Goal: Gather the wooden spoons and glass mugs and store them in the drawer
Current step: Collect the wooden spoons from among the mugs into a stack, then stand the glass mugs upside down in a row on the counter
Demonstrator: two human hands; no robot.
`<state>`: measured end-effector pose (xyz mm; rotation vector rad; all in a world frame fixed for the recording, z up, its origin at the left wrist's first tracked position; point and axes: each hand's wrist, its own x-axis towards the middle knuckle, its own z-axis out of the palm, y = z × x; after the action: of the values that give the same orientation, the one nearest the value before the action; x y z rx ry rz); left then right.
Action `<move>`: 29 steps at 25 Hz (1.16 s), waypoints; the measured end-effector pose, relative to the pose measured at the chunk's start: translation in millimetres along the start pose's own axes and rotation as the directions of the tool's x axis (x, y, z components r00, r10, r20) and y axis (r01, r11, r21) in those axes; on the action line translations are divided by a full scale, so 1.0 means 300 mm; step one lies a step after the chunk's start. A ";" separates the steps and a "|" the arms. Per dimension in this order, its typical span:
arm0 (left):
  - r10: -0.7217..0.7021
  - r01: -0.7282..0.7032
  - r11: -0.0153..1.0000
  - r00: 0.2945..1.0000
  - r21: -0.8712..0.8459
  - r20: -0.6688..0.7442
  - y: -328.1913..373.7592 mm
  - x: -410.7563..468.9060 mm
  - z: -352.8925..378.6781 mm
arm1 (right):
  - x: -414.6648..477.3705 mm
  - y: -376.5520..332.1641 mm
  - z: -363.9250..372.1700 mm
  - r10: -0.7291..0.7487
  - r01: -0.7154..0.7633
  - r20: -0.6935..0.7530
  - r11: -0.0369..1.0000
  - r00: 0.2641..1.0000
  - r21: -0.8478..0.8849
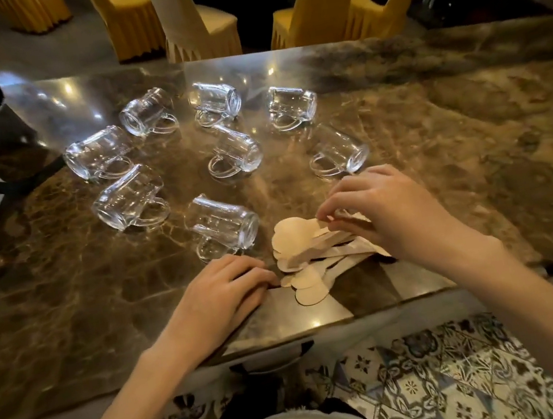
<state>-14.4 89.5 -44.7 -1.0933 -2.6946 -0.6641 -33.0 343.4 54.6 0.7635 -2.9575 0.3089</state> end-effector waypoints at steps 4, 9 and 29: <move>-0.024 0.024 1.000 1.000 -0.009 0.012 0.004 -0.004 -0.001 | -0.064 0.041 0.075 0.082 -0.082 0.056 0.997 0.995 -0.002; -0.037 0.037 0.999 0.999 -0.013 0.007 0.011 -0.010 0.002 | -0.103 0.065 0.134 0.121 -0.122 0.042 0.992 0.992 0.022; -0.074 0.023 0.977 0.968 -0.211 -0.238 0.010 0.010 -0.081 | 0.061 -0.006 0.101 0.194 -0.157 -0.104 0.944 0.975 0.291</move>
<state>-14.9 82.1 -21.1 -0.9188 -2.4903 -1.0345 -48.7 326.9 27.4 0.4766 -2.8933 0.7747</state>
